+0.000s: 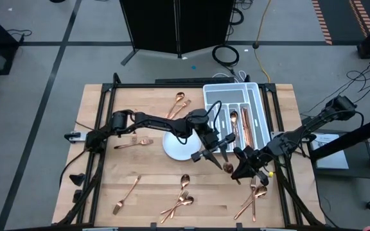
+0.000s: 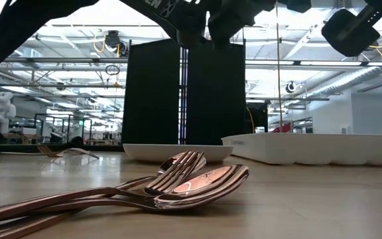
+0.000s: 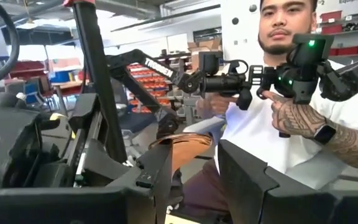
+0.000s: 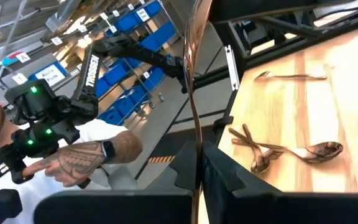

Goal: Sort silverware
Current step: Put the spoon in the silverware tray

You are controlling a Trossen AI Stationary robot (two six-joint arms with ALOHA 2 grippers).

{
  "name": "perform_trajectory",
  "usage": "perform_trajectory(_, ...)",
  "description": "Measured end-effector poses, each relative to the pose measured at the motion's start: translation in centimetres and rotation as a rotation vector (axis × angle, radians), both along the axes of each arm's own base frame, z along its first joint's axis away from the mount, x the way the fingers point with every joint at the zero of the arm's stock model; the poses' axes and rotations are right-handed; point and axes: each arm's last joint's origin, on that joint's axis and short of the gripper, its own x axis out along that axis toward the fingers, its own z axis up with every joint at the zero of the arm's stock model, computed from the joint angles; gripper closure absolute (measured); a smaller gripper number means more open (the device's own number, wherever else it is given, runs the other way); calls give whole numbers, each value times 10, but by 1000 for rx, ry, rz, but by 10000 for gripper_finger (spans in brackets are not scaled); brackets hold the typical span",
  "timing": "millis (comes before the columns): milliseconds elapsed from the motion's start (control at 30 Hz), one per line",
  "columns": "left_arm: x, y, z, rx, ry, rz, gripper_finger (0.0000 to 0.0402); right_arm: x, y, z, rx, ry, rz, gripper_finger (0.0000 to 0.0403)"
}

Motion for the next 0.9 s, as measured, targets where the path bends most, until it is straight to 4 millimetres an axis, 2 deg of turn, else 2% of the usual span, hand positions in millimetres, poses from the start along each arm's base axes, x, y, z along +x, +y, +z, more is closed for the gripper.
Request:
perform_trajectory(133,0,0,1,-16,26,-9,277,0,0,-1,3,10,-13,400)
perform_trajectory(233,0,3,0,-83,192,-20,277,-2,-1,-2,-41,21,-18,400)
perform_trajectory(433,2,22,-10,-173,477,11,277,-8,-8,-8,-189,85,-88,401)
perform_trajectory(633,6,35,-16,-286,622,190,277,-13,-20,-14,-360,273,-345,402)
perform_trajectory(800,7,50,-28,-313,730,319,277,-15,-22,-15,-399,335,-393,402)
perform_trajectory(900,7,64,-29,-344,724,422,277,-17,-23,-18,-419,368,-394,402)
